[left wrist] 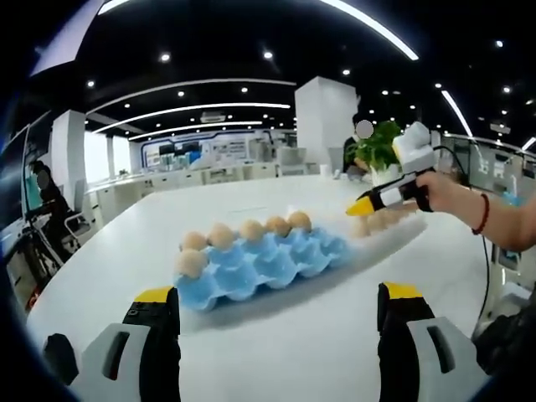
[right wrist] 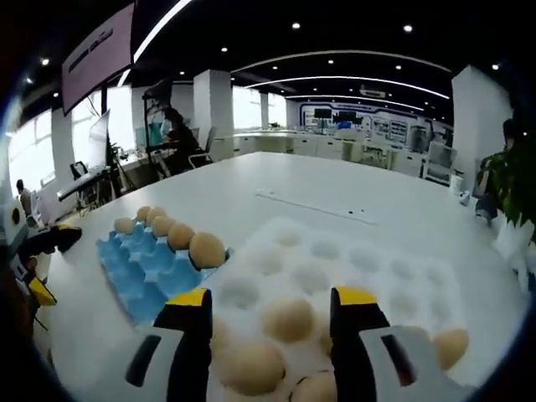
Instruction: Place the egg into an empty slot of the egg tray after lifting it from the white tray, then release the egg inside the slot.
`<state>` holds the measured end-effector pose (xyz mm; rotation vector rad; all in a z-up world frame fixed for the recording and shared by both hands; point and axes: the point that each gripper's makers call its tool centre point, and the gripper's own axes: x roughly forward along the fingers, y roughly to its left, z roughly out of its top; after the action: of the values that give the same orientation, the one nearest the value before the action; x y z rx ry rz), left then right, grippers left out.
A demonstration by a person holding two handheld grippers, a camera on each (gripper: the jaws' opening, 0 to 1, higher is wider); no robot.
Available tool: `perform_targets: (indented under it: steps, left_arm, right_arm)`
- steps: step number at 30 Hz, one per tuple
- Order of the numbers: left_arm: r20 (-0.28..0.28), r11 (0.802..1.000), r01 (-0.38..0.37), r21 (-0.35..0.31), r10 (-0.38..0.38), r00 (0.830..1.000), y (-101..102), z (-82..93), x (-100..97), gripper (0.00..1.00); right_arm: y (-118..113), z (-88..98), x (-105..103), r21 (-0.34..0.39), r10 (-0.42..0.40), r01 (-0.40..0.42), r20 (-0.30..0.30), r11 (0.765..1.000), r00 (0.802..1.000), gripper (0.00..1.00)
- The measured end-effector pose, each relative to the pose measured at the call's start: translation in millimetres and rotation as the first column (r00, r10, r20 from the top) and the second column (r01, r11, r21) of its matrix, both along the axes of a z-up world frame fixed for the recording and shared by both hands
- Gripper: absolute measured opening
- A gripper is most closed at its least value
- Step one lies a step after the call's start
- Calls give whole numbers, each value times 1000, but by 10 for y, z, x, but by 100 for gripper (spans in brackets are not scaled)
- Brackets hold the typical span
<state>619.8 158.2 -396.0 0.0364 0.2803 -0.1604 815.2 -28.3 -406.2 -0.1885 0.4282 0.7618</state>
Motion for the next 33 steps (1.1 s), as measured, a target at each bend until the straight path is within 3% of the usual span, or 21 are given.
perform_targets:
  steps: [6, 10, 15, 21, 26, 33]
  left_arm:
    - [-6, 1000, -16, 5, 16, 1000, 26, -19, 5, 100]
    - [-3, 1000, -19, -1, 19, 1000, 20, 11, 5, 100]
    - [10, 999, -20, 41, 20, 1000, 19, 89, 5, 100]
    - [24, 1000, -23, 19, 22, 999, 35, 86, 21, 100]
    - [6, 1000, -26, 17, 26, 1000, 33, 24, -1, 100]
    - [17, 1000, -27, 9, 27, 1000, 60, 45, -14, 100]
  right_arm:
    - [-25, -11, 2, -39, 8, -7, 14, 999, 1000, 43]
    - [-20, -25, 12, -58, 1, -1, 0, 998, 1000, 40]
    - [-40, -92, 44, -78, -19, 16, -33, 997, 999, 34]
    - [-29, -119, 61, -99, -56, 49, -71, 994, 996, 33]
    - [-40, -152, 51, -179, -82, 68, -76, 982, 994, 32]
    - [-61, -177, 70, -201, -140, 111, -136, 973, 981, 31]
